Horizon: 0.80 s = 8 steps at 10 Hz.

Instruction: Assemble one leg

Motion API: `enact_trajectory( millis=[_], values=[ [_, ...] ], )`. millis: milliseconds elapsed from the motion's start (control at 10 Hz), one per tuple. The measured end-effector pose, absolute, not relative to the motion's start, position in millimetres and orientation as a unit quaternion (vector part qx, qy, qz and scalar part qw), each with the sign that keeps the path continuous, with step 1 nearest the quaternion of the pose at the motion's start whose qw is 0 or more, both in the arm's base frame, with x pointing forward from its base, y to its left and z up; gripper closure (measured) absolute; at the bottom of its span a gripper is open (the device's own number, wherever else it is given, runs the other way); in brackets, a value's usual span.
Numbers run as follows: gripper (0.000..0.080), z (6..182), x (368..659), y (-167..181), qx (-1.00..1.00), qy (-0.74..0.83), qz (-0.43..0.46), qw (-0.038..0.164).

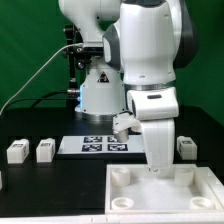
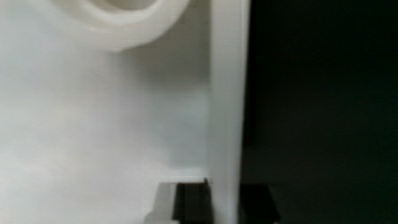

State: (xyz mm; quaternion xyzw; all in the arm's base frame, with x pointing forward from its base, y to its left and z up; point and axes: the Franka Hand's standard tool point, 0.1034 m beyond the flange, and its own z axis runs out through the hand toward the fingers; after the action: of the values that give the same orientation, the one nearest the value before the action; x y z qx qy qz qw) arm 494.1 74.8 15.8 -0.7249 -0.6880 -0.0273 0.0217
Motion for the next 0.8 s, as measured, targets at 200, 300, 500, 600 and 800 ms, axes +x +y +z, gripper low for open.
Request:
enact_trajectory(
  millis=[200,300,500,600,800],
  values=[
    [0.0741,16.1,494.0,74.4,-0.72,-0.693,-0.027,0.018],
    [0.0741,16.0,494.0,74.2,-0.72,-0.693,-0.028,0.017],
    [0.0519,15.4,493.7,73.5,-0.721,-0.693,-0.028,0.018],
    [0.0519,15.3,493.7,73.3,-0.721,-0.692,-0.028,0.018],
    [0.0336,15.2,493.7,73.0,-0.721,-0.692,-0.028,0.018]
  ],
)
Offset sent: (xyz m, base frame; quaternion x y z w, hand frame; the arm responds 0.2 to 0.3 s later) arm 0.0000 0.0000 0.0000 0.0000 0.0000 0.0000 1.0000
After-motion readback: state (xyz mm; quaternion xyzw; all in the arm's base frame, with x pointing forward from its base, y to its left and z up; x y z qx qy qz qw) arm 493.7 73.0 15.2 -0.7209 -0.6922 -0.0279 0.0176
